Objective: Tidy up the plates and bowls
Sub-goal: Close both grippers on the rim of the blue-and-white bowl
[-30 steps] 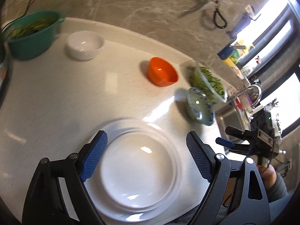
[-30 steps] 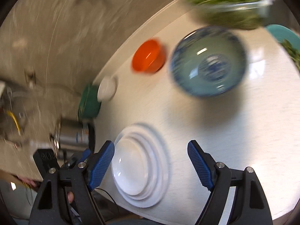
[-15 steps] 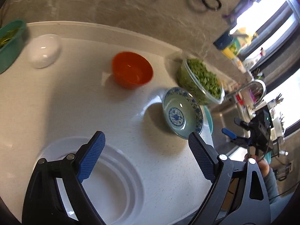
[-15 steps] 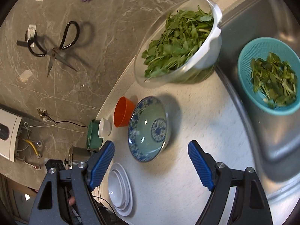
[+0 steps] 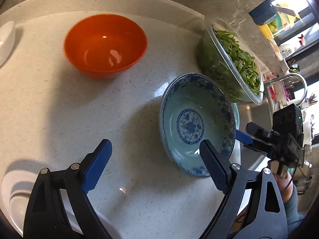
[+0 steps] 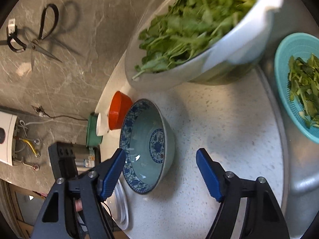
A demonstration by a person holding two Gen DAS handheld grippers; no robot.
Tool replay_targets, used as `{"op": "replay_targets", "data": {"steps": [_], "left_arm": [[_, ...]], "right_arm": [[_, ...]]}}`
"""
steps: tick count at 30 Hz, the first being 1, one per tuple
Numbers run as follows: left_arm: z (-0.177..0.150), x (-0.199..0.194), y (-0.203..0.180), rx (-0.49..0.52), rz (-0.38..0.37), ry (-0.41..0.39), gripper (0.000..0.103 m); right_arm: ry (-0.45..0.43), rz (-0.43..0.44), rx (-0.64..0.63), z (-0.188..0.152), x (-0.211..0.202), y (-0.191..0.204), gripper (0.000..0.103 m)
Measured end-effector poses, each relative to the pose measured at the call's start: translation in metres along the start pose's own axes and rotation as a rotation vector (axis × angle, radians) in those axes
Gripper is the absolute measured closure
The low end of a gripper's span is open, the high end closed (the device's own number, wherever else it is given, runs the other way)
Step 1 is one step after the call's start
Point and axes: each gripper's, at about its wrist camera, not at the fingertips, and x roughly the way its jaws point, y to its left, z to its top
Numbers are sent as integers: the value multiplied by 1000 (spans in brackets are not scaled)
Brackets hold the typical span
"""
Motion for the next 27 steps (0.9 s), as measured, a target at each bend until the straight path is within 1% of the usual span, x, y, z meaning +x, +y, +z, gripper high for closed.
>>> {"op": "replay_targets", "data": {"steps": [2, 4, 8, 10, 12, 13, 14, 15, 17, 19, 20, 22, 23, 25, 26, 27], "left_arm": [[6, 7, -4, 16, 6, 5, 14], [13, 15, -7, 21, -11, 16, 14], [25, 31, -10, 22, -3, 35, 14], [27, 37, -10, 21, -6, 36, 16], [28, 39, -10, 22, -3, 37, 29], [30, 42, -10, 20, -3, 38, 33], [30, 44, -10, 20, -1, 39, 41], [30, 45, -10, 21, 3, 41, 49], [31, 49, -9, 22, 5, 50, 57], [31, 55, -9, 20, 1, 61, 59], [31, 58, -10, 16, -6, 63, 59], [31, 60, -10, 10, -31, 65, 66], [31, 61, -11, 11, -35, 64, 73], [32, 63, -13, 19, -29, 65, 76], [32, 64, -14, 21, -29, 67, 84], [31, 65, -15, 24, -25, 73, 88]], "right_arm": [[19, -10, 2, 3, 8, -1, 28], [22, -8, 7, 6, 12, -3, 29], [34, -25, 11, 12, 18, -5, 29], [40, -29, 14, 13, 20, -7, 30], [42, -32, 17, 13, 22, -9, 32], [42, -30, 20, 13, 22, -9, 34], [44, -29, 22, 12, 24, -9, 36], [44, -32, 21, 12, 24, -10, 41], [50, -39, 18, 13, 27, -10, 48], [58, -44, 18, 13, 30, -11, 61], [63, -44, 19, 13, 31, -11, 64], [68, -47, 18, 13, 33, -11, 72], [66, -51, 14, 13, 33, -11, 73], [65, -51, 15, 13, 34, -11, 82], [66, -51, 14, 14, 35, -9, 83], [65, -53, 13, 14, 35, -9, 85]]}}
